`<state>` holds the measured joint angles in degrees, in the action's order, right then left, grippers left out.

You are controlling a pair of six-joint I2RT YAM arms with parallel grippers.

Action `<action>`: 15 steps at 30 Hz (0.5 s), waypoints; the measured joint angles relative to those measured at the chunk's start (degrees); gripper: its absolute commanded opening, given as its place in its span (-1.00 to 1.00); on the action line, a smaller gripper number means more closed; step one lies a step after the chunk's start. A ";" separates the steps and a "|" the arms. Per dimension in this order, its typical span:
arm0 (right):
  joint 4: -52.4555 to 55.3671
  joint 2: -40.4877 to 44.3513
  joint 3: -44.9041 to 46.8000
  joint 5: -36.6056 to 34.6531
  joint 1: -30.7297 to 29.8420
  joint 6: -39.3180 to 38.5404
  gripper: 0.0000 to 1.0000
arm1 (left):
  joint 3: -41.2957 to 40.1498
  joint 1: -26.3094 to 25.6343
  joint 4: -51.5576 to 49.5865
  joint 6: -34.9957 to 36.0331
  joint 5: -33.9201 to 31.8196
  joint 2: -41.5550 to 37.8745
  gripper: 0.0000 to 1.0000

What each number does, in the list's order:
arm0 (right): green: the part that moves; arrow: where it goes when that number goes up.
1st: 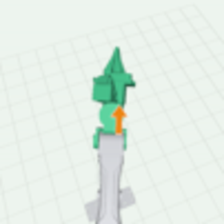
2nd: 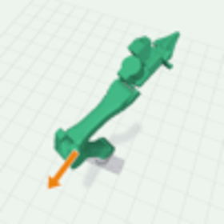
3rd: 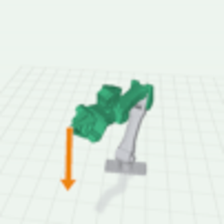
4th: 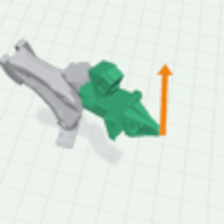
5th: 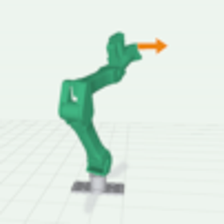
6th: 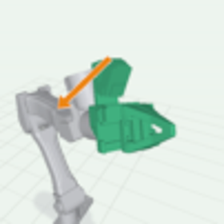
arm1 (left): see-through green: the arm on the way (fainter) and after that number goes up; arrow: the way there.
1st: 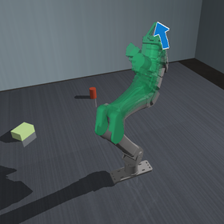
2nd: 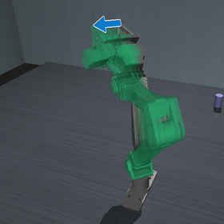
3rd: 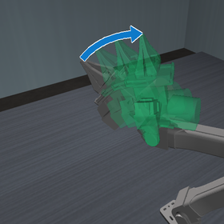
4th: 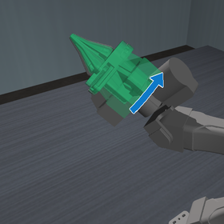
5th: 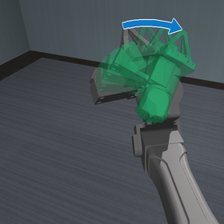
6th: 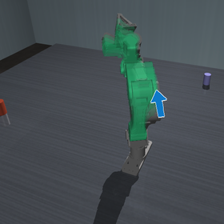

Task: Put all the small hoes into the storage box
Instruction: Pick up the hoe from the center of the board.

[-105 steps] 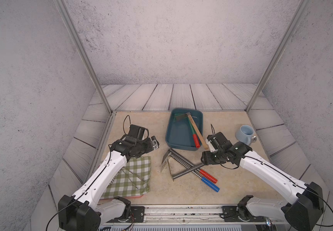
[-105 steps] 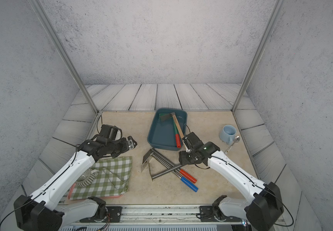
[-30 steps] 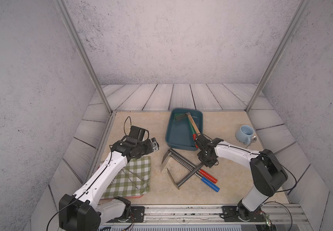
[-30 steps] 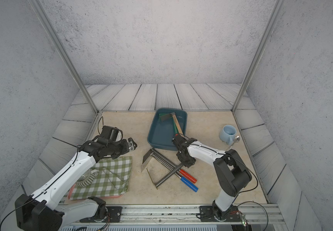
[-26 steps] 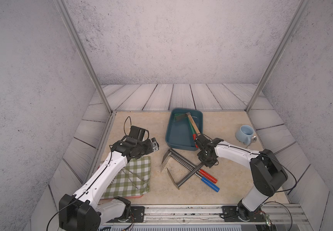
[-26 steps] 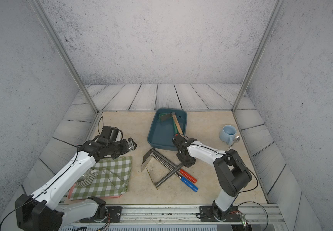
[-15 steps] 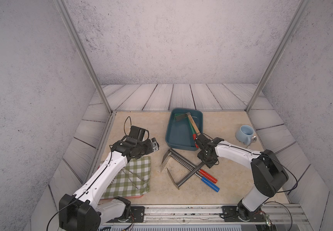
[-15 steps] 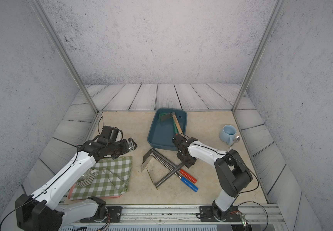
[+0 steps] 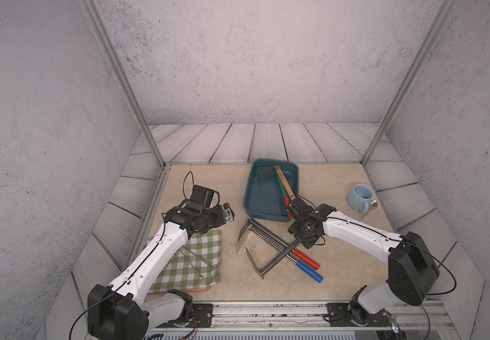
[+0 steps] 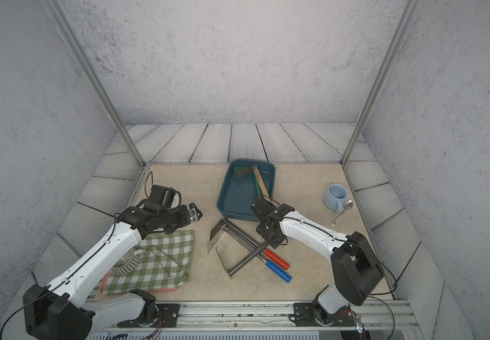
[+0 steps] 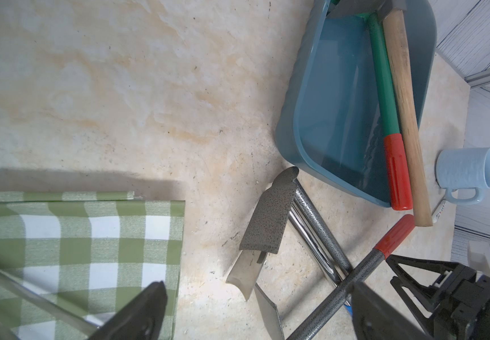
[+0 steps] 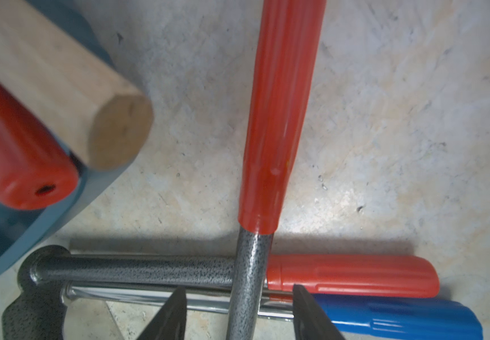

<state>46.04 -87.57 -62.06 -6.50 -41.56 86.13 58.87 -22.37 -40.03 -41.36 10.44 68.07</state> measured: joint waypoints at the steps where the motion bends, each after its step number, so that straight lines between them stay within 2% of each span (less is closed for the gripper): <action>1: 0.04 0.00 0.00 0.13 -1.05 0.42 0.16 | 0.00 0.00 0.00 0.00 0.00 0.00 0.98; 10: 0.02 -0.61 -0.15 0.48 -11.21 6.67 0.12 | 0.00 0.00 -0.72 0.92 -0.63 -0.31 0.98; 15: -0.94 -2.05 -0.15 0.50 -15.74 10.34 0.10 | 0.00 0.11 -1.60 1.92 -2.49 -3.19 0.98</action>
<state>45.10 -89.62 -62.22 -6.00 -57.30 96.47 58.87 -22.26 -41.63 -39.44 7.94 64.88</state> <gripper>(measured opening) 0.557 0.991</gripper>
